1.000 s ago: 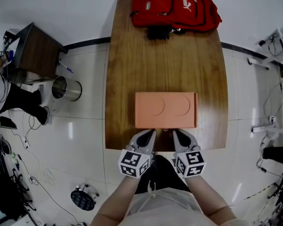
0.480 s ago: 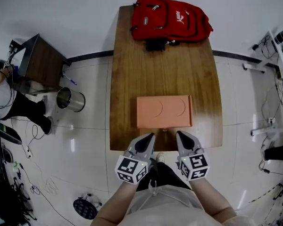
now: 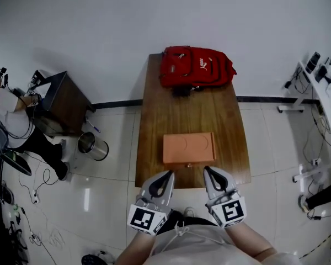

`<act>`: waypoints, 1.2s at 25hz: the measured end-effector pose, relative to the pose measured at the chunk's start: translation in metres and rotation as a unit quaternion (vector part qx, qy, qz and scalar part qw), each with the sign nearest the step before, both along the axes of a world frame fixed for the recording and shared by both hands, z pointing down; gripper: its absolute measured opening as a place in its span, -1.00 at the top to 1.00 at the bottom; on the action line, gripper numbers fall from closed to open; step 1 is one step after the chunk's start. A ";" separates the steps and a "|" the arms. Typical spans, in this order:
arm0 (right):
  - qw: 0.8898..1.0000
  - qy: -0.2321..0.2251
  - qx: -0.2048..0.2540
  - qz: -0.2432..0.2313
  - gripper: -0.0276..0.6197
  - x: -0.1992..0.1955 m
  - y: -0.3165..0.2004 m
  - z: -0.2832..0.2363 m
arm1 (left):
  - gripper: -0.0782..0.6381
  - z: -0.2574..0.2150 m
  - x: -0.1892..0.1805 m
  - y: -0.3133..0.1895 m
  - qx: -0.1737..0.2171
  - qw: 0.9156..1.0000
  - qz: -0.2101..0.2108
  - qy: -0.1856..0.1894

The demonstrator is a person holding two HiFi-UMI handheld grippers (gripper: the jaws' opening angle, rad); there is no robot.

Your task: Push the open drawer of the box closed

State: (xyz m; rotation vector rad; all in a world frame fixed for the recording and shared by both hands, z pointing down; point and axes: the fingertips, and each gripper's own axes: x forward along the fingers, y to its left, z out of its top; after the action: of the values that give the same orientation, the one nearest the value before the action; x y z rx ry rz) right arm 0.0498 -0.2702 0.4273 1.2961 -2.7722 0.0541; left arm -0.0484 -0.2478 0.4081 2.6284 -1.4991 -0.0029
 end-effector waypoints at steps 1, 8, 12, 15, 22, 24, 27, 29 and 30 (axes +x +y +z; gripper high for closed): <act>1.000 -0.003 0.007 0.002 0.89 0.002 0.004 -0.006 | 0.76 -0.006 0.000 0.006 0.007 1.000 0.000 -0.005; 1.000 -0.008 0.003 0.029 0.89 0.021 0.040 -0.016 | 0.76 -0.008 -0.012 0.046 0.012 1.000 -0.018 0.002; 0.999 -0.001 0.000 0.033 0.89 0.018 0.079 -0.026 | 0.76 -0.022 -0.019 0.087 0.031 0.999 -0.016 0.003; 0.999 0.004 -0.004 0.045 0.89 0.017 0.119 -0.024 | 0.76 -0.026 -0.025 0.130 0.033 0.999 -0.012 0.002; 0.998 0.000 -0.031 0.058 0.89 -0.003 0.226 -0.021 | 0.76 -0.032 -0.043 0.235 0.034 0.999 0.000 -0.001; 0.998 0.001 -0.026 0.056 0.89 -0.010 0.260 -0.018 | 0.76 -0.032 -0.047 0.267 0.039 0.999 0.004 -0.006; 0.998 0.002 -0.017 0.061 0.89 -0.013 0.306 -0.014 | 0.76 -0.031 -0.051 0.311 0.041 0.999 0.009 -0.003; 0.998 0.006 -0.015 0.064 0.89 -0.015 0.334 -0.015 | 0.76 -0.032 -0.051 0.337 0.042 0.999 0.016 0.001; 0.998 0.010 -0.011 0.065 0.89 -0.016 0.347 -0.016 | 0.76 -0.031 -0.050 0.350 0.042 0.999 0.021 -0.001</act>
State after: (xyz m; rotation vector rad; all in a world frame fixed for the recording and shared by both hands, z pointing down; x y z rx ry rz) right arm 0.0340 0.0767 0.4115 1.4612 -2.6592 0.0798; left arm -0.0984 0.1018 0.3768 2.7244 -1.4754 -0.0615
